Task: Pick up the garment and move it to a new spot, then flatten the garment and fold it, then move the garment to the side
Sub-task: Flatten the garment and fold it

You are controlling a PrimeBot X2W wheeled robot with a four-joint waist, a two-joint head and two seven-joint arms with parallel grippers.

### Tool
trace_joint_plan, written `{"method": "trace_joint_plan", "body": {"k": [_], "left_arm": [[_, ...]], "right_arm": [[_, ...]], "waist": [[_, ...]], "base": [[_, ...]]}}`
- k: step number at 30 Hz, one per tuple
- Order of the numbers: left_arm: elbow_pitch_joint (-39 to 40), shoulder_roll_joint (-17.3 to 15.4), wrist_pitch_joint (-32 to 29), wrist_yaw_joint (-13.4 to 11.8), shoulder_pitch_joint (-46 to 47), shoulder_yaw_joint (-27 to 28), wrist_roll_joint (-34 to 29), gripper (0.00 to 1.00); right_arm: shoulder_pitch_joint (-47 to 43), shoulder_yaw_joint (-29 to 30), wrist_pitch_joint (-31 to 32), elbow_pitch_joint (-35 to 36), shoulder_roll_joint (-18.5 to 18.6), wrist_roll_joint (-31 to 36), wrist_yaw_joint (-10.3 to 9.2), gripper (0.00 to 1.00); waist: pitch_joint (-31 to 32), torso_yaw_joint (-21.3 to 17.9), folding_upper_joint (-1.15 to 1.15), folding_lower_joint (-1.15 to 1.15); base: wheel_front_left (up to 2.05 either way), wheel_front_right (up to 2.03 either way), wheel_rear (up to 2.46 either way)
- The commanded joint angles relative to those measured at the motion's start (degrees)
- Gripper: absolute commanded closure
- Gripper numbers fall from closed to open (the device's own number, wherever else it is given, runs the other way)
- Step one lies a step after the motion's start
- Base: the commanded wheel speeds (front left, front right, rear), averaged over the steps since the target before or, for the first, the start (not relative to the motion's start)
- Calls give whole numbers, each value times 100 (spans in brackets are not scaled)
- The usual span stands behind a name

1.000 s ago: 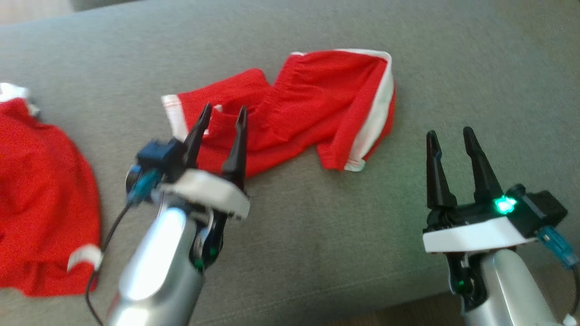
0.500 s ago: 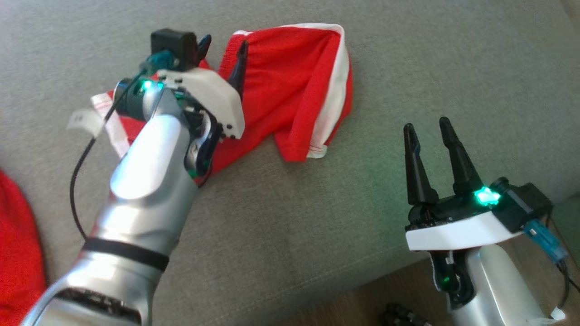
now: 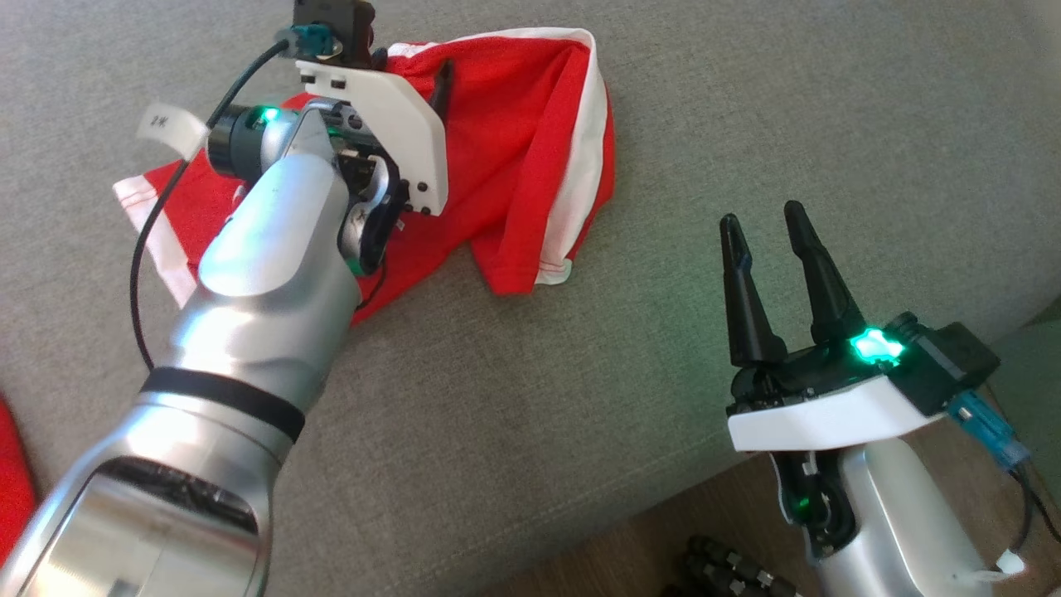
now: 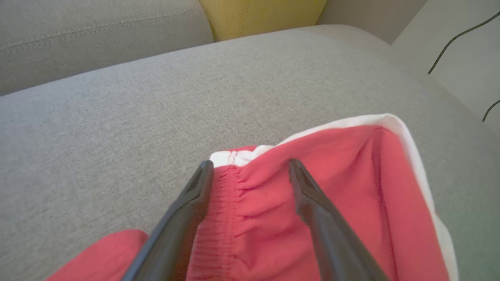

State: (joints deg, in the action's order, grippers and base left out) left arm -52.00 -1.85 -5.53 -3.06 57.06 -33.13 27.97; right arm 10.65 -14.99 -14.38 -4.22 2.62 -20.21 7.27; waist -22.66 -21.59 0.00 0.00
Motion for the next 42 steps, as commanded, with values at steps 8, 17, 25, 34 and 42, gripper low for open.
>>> {"method": "trace_joint_plan", "body": {"k": [8, 17, 25, 34, 42], "left_arm": [[-248, -103, -49, -86, 534, -182, 284, 0], [-681, -103, 13, -209, 816, -195, 684, 0], [-806, -103, -266, -115, 878, -460, 1086, 0], [-686, -103, 191, -5, 975, -808, 1301, 100], [-243, -103, 874, 66, 970, -1092, 1465, 100]], "right_arm": [[119, -169, -62, 190, 26, -91, 22, 0], [113, -240, -62, 193, 26, -102, 22, 0], [99, -284, -62, 196, 26, -113, 22, 0], [92, -166, -62, 188, 26, -85, 22, 0], [169, 83, -62, 160, 26, 98, 22, 0]], "waist": [[-47, -93, 0, 0], [-47, -164, 0, 0], [-37, -217, 0, 0], [1, -74, 0, 0], [234, 427, 0, 0]], "base": [[0, 0, 0], [0, 0, 0], [0, 0, 0], [0, 0, 0], [0, 0, 0]]}}
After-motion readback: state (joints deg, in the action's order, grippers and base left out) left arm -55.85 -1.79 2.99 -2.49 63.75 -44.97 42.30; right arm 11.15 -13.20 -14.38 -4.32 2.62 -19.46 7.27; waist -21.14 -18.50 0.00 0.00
